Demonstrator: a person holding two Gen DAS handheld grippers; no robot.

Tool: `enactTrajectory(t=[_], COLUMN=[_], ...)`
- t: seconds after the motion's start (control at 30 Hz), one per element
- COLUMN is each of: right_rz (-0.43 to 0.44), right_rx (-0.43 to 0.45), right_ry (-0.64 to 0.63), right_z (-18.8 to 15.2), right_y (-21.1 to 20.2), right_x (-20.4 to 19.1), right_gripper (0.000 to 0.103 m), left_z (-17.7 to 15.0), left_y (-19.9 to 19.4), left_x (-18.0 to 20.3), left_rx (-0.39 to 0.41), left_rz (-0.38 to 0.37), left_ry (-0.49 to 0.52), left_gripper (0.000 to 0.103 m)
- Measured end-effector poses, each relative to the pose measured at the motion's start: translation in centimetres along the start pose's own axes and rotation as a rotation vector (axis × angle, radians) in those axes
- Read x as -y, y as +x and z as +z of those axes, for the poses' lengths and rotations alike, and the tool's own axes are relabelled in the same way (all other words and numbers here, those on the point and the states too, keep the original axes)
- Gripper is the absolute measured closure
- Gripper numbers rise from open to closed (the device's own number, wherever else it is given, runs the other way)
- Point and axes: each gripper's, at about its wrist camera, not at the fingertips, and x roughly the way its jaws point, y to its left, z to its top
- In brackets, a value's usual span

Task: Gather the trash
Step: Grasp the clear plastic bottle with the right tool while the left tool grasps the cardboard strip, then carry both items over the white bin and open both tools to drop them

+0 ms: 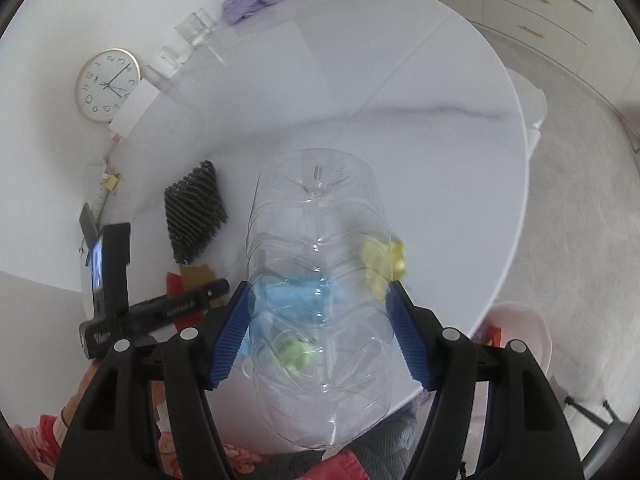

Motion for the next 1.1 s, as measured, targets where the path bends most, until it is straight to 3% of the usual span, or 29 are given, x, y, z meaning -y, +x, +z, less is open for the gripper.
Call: enactTrajectory(t=[0.13, 0.27, 0.43, 0.67, 0.87, 1.1], right_rz=[-0.015, -0.017, -0.014, 0.001, -0.053, -0.175], right_rx=[0.002, 0.014, 0.039, 0.115, 0.190, 0.242], right_ry=[0.014, 0.023, 0.024, 0.020, 0.051, 0.189], right_z=[-1.1, -2.0, -2.5, -3.8, -6.8, -13.0], right_y=[-0.4, -1.4, -2.4, -5.5, -10.0, -15.3], right_x=[0.9, 2.0, 2.6, 4.2, 7.8, 15.7], right_gripper=[0.035, 0.035, 0.035, 0.035, 0.035, 0.034], left_z=[0.0, 0.1, 0.0, -1.9, -6.0, -12.8], left_y=[0.0, -0.5, -2.8, -9.5, -13.3, -12.1], left_x=[0.8, 1.0, 1.5, 4.9, 14.2, 26.9], left_rx=[0.010, 0.022, 0.075, 0.209, 0.232, 0.183], left_rz=[0.024, 0.002, 0.014, 0.022, -0.096, -0.189], left_ry=[0.014, 0.005, 0.038, 0.151, 0.352, 0.613], left_gripper=[0.056, 0.068, 0.069, 0.069, 0.068, 0.068])
